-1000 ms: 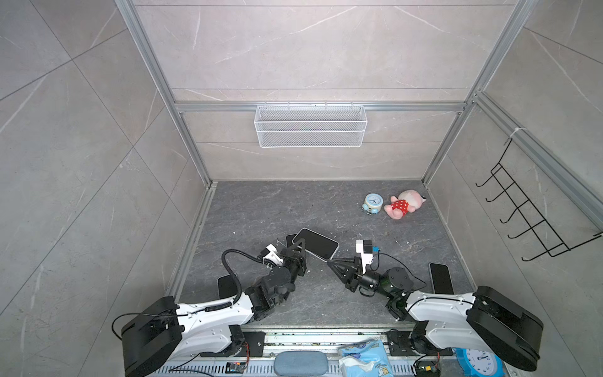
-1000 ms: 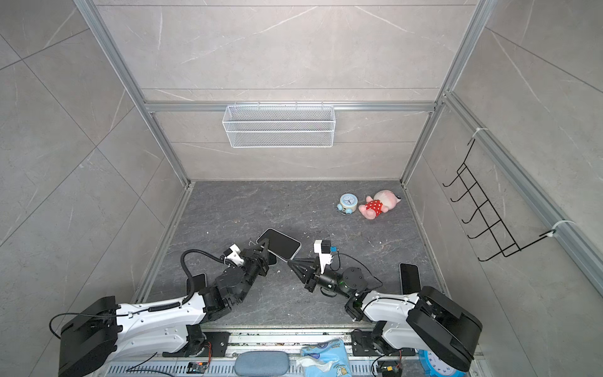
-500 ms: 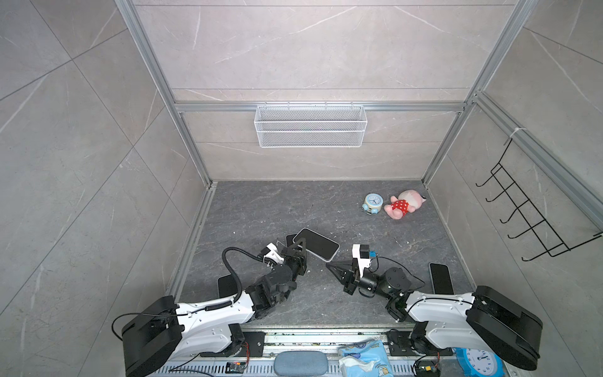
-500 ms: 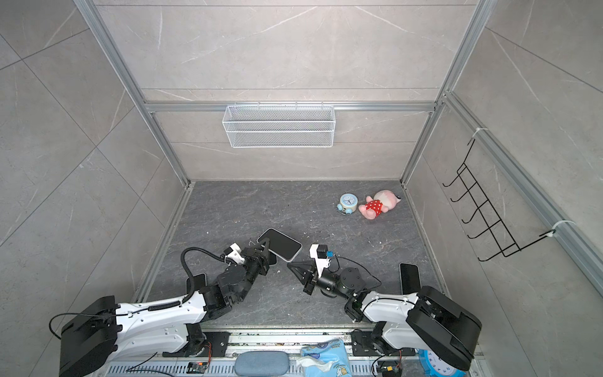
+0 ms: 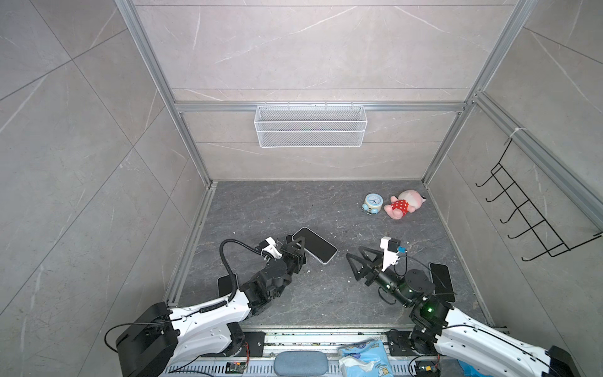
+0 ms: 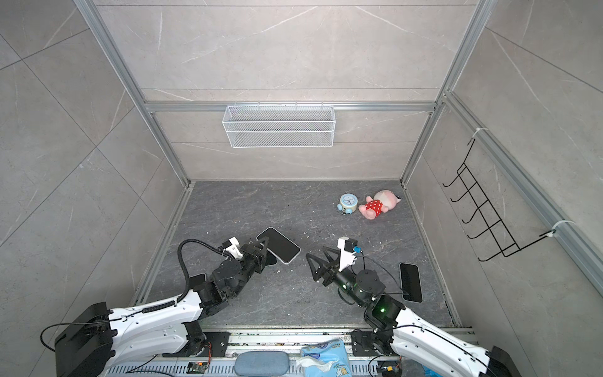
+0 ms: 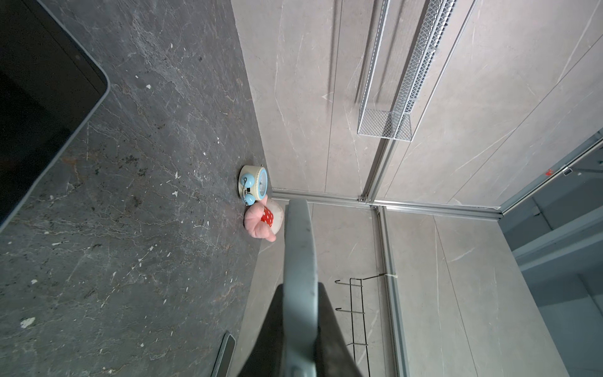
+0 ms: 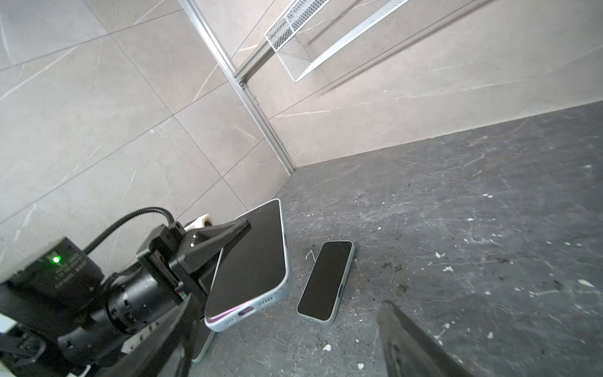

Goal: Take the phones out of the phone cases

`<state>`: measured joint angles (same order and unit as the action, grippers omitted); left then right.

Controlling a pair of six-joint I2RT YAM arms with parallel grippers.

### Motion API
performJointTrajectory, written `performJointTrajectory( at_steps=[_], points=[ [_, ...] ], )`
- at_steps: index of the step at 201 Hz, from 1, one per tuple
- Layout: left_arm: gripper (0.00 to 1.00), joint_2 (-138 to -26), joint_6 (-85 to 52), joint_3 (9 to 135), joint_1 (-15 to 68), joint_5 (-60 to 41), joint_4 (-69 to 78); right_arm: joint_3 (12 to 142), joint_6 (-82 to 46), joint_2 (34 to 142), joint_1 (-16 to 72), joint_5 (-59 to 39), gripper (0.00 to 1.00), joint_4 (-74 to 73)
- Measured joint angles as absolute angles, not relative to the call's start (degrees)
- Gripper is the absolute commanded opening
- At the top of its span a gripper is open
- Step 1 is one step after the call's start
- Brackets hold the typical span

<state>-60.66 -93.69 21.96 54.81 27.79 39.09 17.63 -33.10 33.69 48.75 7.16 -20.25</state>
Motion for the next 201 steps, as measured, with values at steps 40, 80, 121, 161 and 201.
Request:
performJointTrajectory(
  at_steps=[40,80,121,161,201],
  points=[
    [0.0,-60.75,-91.98,21.41,54.35,24.43,40.58,29.93,-41.17,33.89,47.2,6.94,0.87,-0.34],
    [0.0,-63.13,-91.35,21.1,54.35,22.22,44.58,35.4,-48.66,43.72,44.73,-0.49,0.81,4.69],
    [0.0,-63.83,-90.76,20.64,54.33,21.85,48.21,34.98,-54.87,46.85,43.31,-6.17,0.75,4.54],
    [0.0,-64.36,-90.43,20.47,54.33,21.85,50.74,29.91,-60.58,47.97,41.19,-10.26,0.65,-4.14],
    [0.0,-66.22,-90.39,20.12,54.33,21.82,52.95,26.11,-65.73,50.94,40.8,-12.91,0.52,-13.89]
  ],
)
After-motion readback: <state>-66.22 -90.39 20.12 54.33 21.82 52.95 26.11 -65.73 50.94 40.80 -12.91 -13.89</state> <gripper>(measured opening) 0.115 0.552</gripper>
